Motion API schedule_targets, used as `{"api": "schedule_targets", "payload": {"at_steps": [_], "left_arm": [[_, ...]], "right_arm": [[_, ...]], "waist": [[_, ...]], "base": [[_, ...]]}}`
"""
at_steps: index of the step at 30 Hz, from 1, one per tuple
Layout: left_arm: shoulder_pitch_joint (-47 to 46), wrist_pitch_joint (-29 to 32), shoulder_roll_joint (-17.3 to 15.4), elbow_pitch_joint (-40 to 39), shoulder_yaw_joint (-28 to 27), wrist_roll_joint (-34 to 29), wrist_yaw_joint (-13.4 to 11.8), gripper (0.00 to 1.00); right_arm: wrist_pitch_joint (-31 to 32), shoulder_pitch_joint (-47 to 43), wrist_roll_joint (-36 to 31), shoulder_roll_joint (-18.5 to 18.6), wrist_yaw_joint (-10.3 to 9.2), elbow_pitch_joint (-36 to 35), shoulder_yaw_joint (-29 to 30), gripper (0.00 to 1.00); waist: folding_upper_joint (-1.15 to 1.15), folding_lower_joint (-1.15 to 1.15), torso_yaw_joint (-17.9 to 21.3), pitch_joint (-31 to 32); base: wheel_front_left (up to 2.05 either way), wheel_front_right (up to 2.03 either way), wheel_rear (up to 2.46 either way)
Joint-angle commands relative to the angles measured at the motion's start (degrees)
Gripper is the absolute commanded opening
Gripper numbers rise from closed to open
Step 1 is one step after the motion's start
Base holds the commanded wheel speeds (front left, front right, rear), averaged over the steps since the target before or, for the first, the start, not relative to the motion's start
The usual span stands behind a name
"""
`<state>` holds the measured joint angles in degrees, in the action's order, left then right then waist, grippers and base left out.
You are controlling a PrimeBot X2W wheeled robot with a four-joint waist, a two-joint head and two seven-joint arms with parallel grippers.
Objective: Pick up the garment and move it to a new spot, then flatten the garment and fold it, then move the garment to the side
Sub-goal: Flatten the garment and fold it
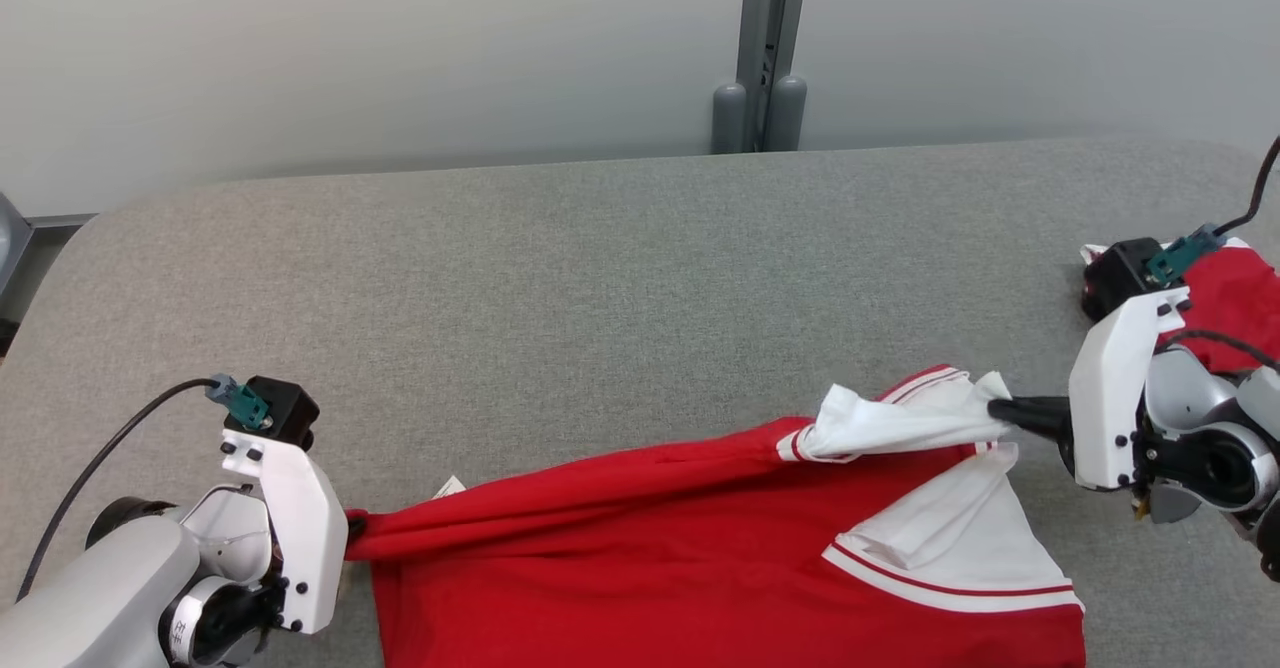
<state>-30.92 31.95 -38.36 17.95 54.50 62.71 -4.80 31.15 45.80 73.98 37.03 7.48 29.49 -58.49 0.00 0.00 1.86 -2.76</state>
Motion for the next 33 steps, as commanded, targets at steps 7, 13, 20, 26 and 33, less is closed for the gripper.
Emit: {"api": "schedule_targets", "payload": {"at_steps": [7,13,20,26,33], "left_arm": [[-1.28,1.50,0.43,2.93,0.70,0.32,1.71,0.00],[-1.26,2.14,0.99,4.27,0.94,1.00,2.32,0.00],[-0.52,2.78,1.10,4.76,1.16,1.83,2.93,0.00],[0.37,4.03,1.31,4.39,1.38,3.29,3.33,0.23],[0.63,5.03,0.95,4.13,1.57,3.53,2.98,1.00]], "right_arm": [[2.34,-2.51,-0.18,1.35,0.03,-3.39,-0.58,0.00],[3.64,-3.97,-0.36,1.62,0.03,-5.02,-0.68,0.00],[4.03,-6.07,-0.58,2.68,0.03,-7.01,0.36,0.00],[3.87,-7.45,-1.65,3.09,0.03,-7.22,1.85,0.41],[4.62,-9.17,-2.11,2.46,0.03,-7.25,3.51,1.00]], "waist": [[0.00,0.00,0.41,-0.24],[0.00,0.00,0.56,-0.31],[0.00,0.00,0.65,0.21],[0.00,0.00,0.69,0.23],[0.00,0.00,0.52,0.39]], "base": [[0.00,0.00,0.00],[0.00,0.00,0.00],[0.00,0.00,0.00],[0.00,0.00,0.00],[0.00,0.00,0.00]]}}
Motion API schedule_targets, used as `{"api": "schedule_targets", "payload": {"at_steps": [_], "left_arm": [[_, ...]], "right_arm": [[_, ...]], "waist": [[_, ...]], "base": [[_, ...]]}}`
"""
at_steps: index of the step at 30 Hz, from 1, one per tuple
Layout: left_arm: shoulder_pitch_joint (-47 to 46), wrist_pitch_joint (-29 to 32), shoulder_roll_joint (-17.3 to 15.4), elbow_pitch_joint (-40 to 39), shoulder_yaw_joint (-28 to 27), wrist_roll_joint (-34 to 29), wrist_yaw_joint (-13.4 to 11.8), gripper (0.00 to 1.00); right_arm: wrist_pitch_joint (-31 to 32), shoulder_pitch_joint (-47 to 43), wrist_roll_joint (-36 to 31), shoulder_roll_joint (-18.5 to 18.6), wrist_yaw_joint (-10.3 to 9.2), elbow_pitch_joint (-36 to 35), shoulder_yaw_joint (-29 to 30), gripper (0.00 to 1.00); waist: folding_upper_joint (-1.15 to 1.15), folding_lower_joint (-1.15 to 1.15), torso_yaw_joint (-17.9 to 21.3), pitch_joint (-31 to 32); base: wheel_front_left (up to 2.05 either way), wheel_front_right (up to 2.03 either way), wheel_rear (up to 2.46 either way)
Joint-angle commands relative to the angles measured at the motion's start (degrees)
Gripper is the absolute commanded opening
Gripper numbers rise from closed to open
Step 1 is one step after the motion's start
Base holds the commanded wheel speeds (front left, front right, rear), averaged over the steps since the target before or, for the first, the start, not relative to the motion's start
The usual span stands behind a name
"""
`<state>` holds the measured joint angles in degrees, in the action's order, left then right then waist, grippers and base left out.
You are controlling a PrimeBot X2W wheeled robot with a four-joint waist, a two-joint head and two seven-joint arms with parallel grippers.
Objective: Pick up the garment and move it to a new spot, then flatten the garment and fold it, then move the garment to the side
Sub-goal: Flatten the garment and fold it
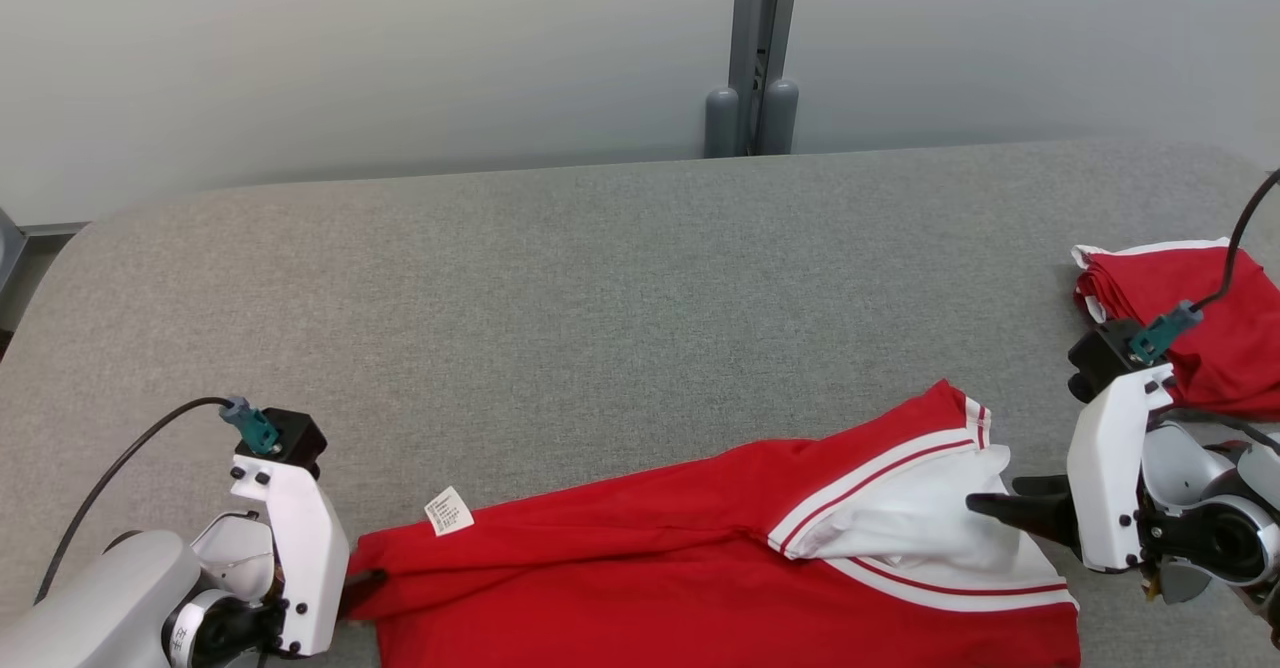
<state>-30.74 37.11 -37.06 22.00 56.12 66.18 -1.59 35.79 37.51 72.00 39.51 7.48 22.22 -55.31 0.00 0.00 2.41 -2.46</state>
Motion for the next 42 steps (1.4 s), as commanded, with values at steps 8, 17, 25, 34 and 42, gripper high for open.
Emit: {"api": "schedule_targets", "payload": {"at_steps": [8,17,25,34,42], "left_arm": [[0.76,-2.03,-2.52,-1.34,-1.67,-0.08,-1.66,1.00],[2.22,-12.77,-6.72,-8.31,-6.63,-2.35,-6.05,1.00],[7.53,-26.05,-5.94,-14.60,-10.39,-4.57,-11.80,1.00],[16.41,-48.15,-0.04,-20.27,-16.53,-7.75,-19.94,1.00],[21.84,-52.31,6.28,-20.00,-23.31,-15.23,-21.06,1.00]], "right_arm": [[-0.83,-4.28,0.64,1.21,0.03,-1.02,3.51,1.00],[-11.43,-9.28,0.75,2.21,0.03,-3.73,11.76,1.00],[-27.02,-13.78,-3.03,-1.45,0.03,-0.32,19.79,1.00],[-49.59,-17.94,-12.64,-12.14,0.03,9.82,31.22,1.00],[-50.98,-23.03,-26.04,-19.76,0.03,6.95,42.67,1.00]], "waist": [[0.00,0.00,-0.46,1.35],[0.00,0.00,-1.19,1.93],[0.00,0.00,-1.33,2.31],[0.00,0.00,-2.01,2.62],[0.00,0.00,-2.51,2.30]], "base": [[0.00,0.00,0.00],[0.00,0.00,0.00],[0.00,0.00,0.00],[0.00,0.00,0.00],[0.00,0.00,0.00]]}}
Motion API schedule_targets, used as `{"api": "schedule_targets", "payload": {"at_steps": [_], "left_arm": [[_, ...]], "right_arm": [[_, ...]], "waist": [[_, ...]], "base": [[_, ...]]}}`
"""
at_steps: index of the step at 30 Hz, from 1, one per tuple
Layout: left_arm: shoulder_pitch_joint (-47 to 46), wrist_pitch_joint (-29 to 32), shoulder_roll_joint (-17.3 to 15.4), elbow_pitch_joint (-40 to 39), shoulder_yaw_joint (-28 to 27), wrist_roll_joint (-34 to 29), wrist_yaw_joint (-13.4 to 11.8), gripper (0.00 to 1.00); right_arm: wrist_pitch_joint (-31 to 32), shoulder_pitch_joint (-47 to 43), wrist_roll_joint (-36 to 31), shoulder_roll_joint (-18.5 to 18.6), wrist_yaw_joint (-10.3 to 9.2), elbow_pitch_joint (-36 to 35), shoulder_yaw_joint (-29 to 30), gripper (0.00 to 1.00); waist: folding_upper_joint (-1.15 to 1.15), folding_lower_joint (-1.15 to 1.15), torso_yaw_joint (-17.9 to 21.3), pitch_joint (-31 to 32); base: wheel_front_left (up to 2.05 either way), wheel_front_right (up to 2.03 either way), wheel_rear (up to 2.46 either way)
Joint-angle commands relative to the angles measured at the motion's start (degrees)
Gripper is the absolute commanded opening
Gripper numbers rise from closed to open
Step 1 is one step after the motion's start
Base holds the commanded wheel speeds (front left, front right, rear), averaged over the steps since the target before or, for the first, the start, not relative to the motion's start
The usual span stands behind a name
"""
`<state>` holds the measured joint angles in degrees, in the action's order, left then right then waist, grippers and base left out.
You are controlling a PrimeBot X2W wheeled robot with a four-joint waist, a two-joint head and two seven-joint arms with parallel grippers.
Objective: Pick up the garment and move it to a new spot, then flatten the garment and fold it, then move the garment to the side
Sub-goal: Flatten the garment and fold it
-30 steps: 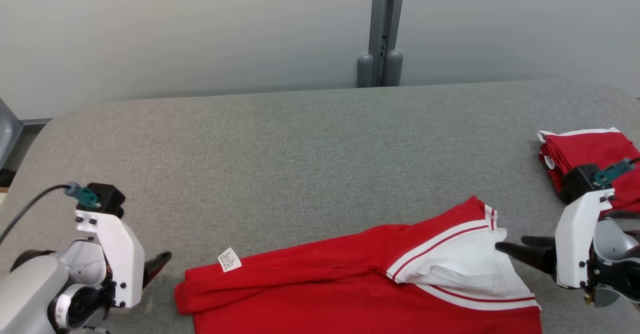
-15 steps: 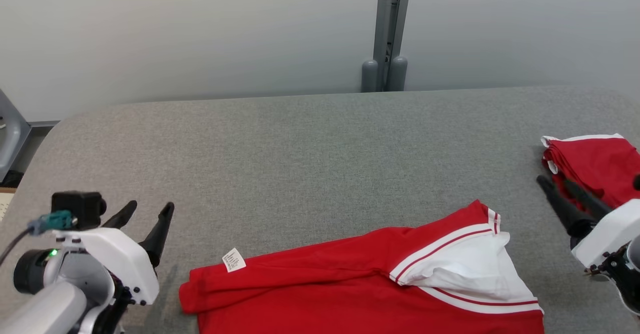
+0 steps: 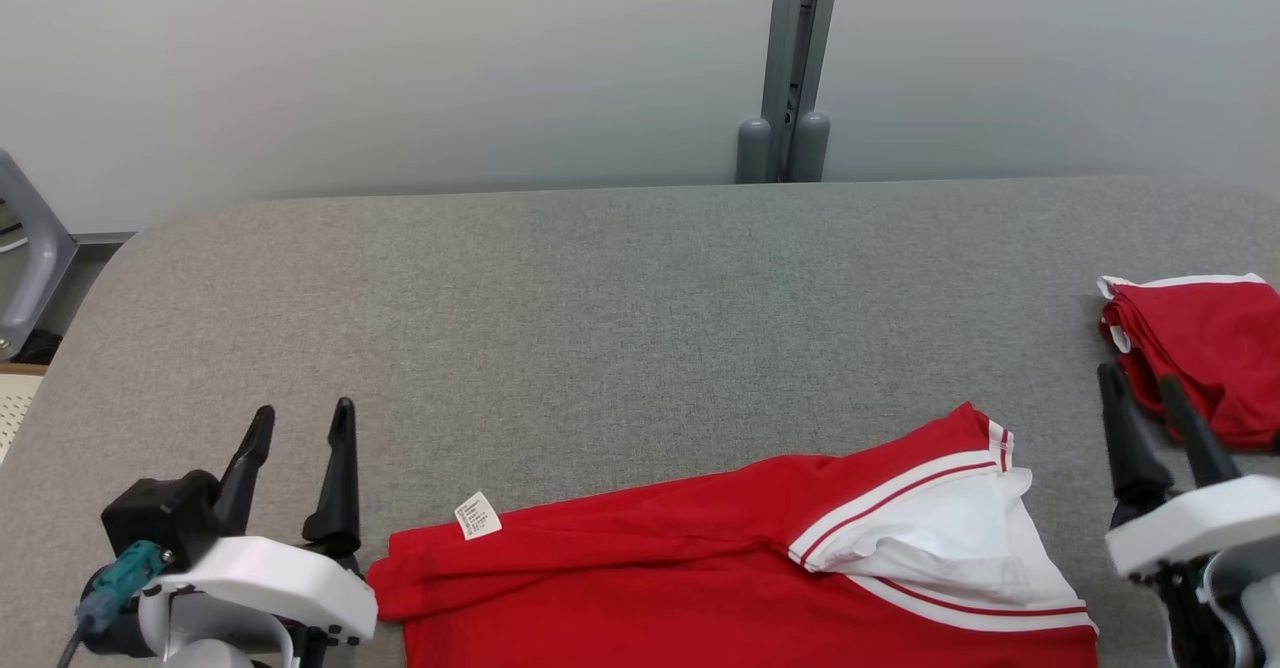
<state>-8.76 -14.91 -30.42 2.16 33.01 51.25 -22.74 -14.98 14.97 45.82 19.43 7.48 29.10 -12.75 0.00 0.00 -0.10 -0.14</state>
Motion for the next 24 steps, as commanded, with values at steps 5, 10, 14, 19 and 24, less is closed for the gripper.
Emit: {"api": "schedule_targets", "payload": {"at_steps": [5,10,14,19,24], "left_arm": [[4.57,-0.29,5.95,-0.16,-5.81,-6.42,2.34,1.00],[6.22,-0.30,9.83,1.67,-8.25,-9.82,5.85,1.00],[5.89,-0.30,11.57,3.48,-9.77,-11.55,8.31,1.00],[4.76,-0.30,13.24,5.45,-10.35,-13.08,10.51,1.00],[4.63,-0.31,14.27,6.71,-10.72,-13.80,11.71,1.00]], "right_arm": [[1.29,-2.68,-6.12,-2.23,0.03,3.20,-0.44,1.00],[6.40,-1.63,-7.29,-3.37,0.03,7.08,-2.26,1.00],[9.63,0.37,-6.70,-4.46,0.03,10.76,-2.20,1.00],[14.58,2.80,-6.25,-6.39,0.03,16.60,-1.71,1.00],[16.80,3.93,-7.00,-6.90,0.03,20.34,-1.48,1.00]], "waist": [[0.00,0.00,-0.16,-0.13],[0.00,0.00,-0.57,-0.32],[0.00,0.00,-0.95,-0.57],[0.00,0.00,-1.64,-0.97],[0.00,0.00,-2.28,-1.17]], "base": [[0.00,0.00,0.00],[0.00,0.00,0.00],[0.00,0.00,0.00],[0.00,0.00,0.00],[0.00,0.00,0.00]]}}
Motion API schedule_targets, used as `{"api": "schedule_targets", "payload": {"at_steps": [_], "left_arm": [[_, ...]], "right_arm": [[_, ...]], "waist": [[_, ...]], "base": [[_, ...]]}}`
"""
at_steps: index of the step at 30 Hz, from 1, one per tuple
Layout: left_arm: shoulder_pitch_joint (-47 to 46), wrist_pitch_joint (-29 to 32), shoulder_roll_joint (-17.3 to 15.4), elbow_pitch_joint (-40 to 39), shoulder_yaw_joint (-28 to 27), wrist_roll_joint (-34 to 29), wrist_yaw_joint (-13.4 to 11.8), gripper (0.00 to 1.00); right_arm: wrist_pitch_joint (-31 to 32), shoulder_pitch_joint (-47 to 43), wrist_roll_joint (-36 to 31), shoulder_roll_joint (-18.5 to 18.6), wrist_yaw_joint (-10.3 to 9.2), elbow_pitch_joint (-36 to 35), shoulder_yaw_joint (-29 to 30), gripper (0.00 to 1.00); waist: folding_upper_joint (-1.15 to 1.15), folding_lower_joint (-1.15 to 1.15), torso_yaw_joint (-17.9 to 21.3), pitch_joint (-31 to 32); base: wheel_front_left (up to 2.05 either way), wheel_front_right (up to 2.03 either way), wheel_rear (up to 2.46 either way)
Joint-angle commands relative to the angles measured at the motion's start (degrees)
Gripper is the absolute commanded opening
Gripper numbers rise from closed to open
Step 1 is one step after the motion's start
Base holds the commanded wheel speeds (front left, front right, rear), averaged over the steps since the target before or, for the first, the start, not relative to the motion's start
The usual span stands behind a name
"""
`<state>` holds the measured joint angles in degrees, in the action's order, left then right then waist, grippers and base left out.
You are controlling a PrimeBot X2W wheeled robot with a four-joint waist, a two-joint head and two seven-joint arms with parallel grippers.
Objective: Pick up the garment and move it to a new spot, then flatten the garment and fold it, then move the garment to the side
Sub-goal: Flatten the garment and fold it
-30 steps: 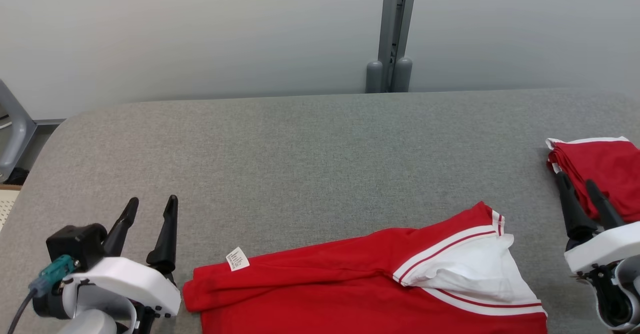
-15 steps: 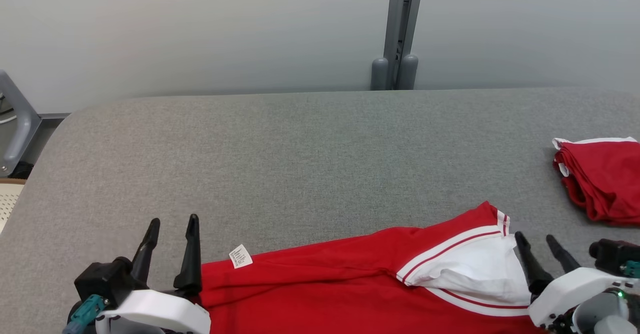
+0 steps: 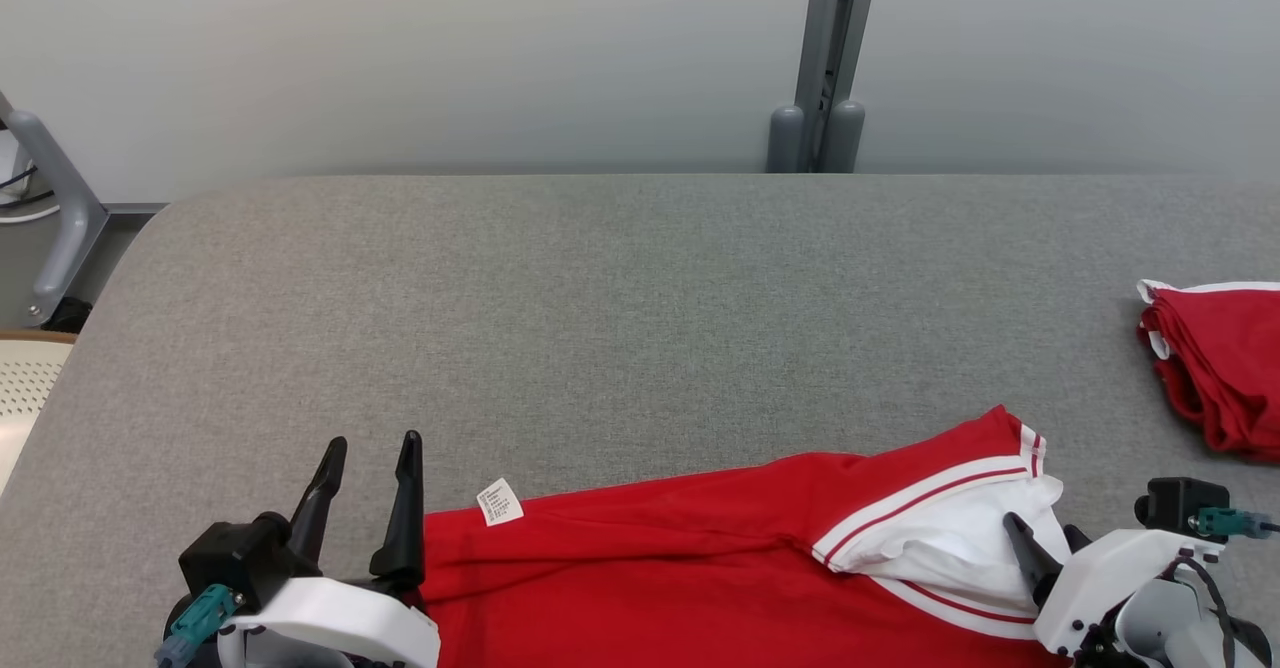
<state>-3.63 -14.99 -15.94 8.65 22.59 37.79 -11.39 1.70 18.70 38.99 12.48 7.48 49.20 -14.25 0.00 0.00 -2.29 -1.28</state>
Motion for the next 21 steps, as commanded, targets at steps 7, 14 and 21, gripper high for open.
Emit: {"api": "schedule_targets", "payload": {"at_steps": [7,14,21], "left_arm": [[-0.73,-0.23,0.81,1.52,-1.23,-1.31,1.31,1.00],[-0.72,-0.23,1.54,2.62,-1.78,-1.83,2.20,1.00],[-0.21,-0.23,2.03,3.01,-2.55,-2.25,2.71,1.00]], "right_arm": [[9.05,0.03,0.55,-1.85,0.05,4.41,-2.52,1.00],[12.04,1.78,0.83,-1.45,0.10,3.90,-3.41,0.00],[5.66,3.68,0.67,0.62,0.04,1.48,-1.21,0.00]], "waist": [[0.00,0.00,-0.63,-0.44],[0.00,0.00,-0.85,0.00],[0.00,0.00,-0.69,0.36]], "base": [[0.00,0.00,0.00],[0.00,0.00,0.00],[0.00,0.00,0.00]]}}
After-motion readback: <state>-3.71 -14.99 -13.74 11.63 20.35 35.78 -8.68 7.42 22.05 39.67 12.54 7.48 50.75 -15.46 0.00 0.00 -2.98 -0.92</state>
